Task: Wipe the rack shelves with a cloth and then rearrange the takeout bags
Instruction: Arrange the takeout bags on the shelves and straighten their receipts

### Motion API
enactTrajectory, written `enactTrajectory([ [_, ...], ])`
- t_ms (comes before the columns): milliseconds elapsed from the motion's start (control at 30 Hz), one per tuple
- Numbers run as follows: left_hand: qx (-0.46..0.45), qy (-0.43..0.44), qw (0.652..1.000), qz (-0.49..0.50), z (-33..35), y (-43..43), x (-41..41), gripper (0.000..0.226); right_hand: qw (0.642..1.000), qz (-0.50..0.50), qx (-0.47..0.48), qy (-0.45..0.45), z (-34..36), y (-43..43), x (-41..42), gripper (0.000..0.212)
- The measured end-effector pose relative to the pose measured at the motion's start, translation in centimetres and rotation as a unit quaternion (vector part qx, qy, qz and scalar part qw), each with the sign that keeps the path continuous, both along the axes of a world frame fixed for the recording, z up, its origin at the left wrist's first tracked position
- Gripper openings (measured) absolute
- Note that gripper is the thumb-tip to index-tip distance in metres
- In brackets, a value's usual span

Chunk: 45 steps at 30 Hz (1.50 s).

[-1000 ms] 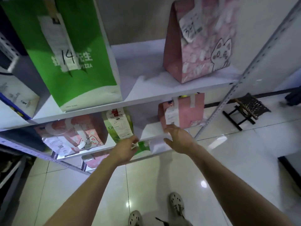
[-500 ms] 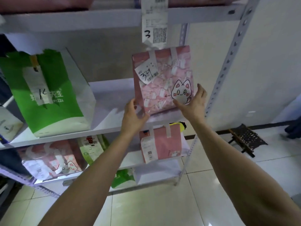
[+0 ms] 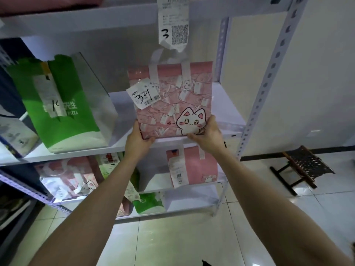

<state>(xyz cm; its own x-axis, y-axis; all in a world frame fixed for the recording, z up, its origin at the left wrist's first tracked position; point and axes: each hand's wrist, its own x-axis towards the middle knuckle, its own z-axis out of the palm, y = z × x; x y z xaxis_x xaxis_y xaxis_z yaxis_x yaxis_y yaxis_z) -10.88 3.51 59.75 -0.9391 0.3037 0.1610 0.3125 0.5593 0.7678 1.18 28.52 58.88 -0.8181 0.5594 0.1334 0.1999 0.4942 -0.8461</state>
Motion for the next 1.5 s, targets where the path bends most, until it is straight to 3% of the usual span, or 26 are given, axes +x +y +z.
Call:
enactTrajectory([
  [233, 0.001, 0.001, 1.0, 0.019, -0.9, 0.2, 0.2, 0.074, 1.0, 0.021, 0.009, -0.018, -0.2, 1.0, 0.7, 0.067],
  [367, 0.02, 0.087, 0.995, 0.052, -3.0, -1.2, 2.0, 0.07, 0.984, -0.081, 0.141, 0.066, -2.8, -0.1, 3.9, 0.048],
  [433, 0.033, 0.161, 0.984, 0.067, -5.3, -2.3, 3.7, 0.065, 0.966, -0.074, 0.228, 0.097, -5.7, -0.6, 6.2, 0.033],
  [500, 0.018, 0.226, 0.972, 0.055, -8.2, -3.3, 5.2, 0.061, 0.957, -0.015, 0.284, 0.053, -9.2, -0.7, 8.0, 0.022],
  [567, -0.037, 0.243, 0.969, 0.02, -11.3, -3.7, 6.2, 0.058, 0.956, 0.05, 0.282, -0.059, -12.3, -0.5, 9.3, 0.018],
  [667, -0.152, 0.147, 0.976, -0.051, -15.6, -3.2, 7.4, 0.05, 0.931, 0.122, 0.267, -0.217, -16.3, 0.1, 10.0, 0.032],
  [733, -0.205, 0.038, 0.974, -0.092, -18.1, -2.4, 7.8, 0.05, 0.919, 0.138, 0.261, -0.261, -18.2, 0.8, 9.7, 0.049],
  [800, -0.214, -0.065, 0.968, -0.112, -20.3, -1.3, 7.6, 0.061, 0.928, 0.115, 0.238, -0.261, -19.8, 1.5, 8.8, 0.063],
  [933, -0.139, -0.212, 0.965, -0.063, -23.1, 1.9, 6.0, 0.091, 0.967, 0.002, 0.134, -0.217, -22.4, 3.2, 6.1, 0.086],
  [1033, -0.128, -0.231, 0.962, -0.062, -24.7, 3.6, 4.3, 0.103, 0.972, 0.001, 0.042, -0.23, -24.1, 4.4, 4.3, 0.107],
  [1233, -0.101, -0.242, 0.965, -0.005, -26.4, 1.5, 2.5, 0.096, 0.972, 0.074, 0.006, -0.221, -26.5, 1.7, 2.3, 0.079],
  [1500, -0.105, -0.217, 0.97, 0.025, -26.3, -4.3, 0.1, 0.093, 0.97, 0.107, -0.012, -0.22, -26.4, -3.9, -1.7, 0.079],
])
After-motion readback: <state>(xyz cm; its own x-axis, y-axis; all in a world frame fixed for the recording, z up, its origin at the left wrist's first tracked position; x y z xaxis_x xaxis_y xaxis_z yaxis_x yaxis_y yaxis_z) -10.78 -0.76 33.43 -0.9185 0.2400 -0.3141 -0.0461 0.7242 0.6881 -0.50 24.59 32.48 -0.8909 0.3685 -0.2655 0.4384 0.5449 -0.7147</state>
